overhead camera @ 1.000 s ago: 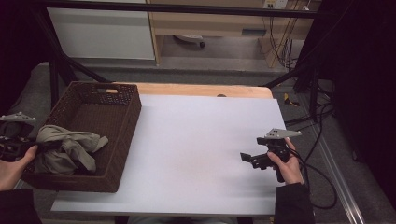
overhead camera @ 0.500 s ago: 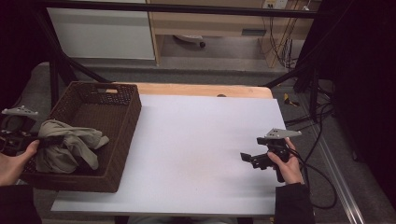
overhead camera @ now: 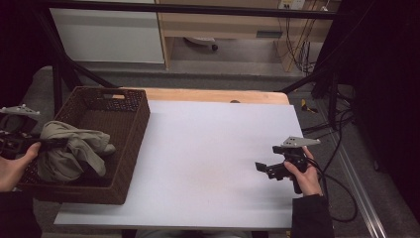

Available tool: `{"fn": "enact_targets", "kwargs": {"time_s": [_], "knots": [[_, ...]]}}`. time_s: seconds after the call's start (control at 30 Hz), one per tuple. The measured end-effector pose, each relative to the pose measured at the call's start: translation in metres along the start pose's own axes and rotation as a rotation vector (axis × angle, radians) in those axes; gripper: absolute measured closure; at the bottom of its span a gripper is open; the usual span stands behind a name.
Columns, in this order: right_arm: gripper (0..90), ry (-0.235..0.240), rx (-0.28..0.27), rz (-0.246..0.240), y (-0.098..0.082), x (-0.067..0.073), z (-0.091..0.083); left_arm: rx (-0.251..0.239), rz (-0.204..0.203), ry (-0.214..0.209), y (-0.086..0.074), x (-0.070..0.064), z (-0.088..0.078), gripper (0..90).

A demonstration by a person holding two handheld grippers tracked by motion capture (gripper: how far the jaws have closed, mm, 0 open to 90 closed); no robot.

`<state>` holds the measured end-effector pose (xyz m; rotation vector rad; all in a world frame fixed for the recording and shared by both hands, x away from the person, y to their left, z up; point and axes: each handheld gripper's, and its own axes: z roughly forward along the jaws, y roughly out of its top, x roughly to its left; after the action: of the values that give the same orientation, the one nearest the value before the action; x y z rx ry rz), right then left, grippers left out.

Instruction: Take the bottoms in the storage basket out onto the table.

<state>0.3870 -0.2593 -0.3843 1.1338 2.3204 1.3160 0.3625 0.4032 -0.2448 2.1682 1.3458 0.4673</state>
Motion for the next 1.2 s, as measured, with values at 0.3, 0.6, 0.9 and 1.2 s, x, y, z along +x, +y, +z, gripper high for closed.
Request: {"fn": "enact_targets", "kwargs": {"time_s": [0.3, 0.6, 0.9, 1.2], "knots": [[0.7, 0.0, 0.002, -0.001, 0.0, 0.0, 0.0, -0.004, 0.013, -0.001, 0.008, -0.003, -0.004, 63.1], [0.7, 0.002, 0.001, -0.001, 0.0, 0.0, 0.0, -0.017, 0.026, -0.004, 0.017, -0.006, -0.014, 63.0], [0.7, -0.001, -0.001, 0.0, 0.0, 0.0, 0.0, -0.022, 0.038, -0.011, 0.024, -0.007, -0.02, 63.0], [0.7, -0.001, 0.001, -0.003, 0.0, 0.0, 0.0, -0.017, 0.052, -0.017, 0.031, -0.012, -0.022, 63.0]]}}
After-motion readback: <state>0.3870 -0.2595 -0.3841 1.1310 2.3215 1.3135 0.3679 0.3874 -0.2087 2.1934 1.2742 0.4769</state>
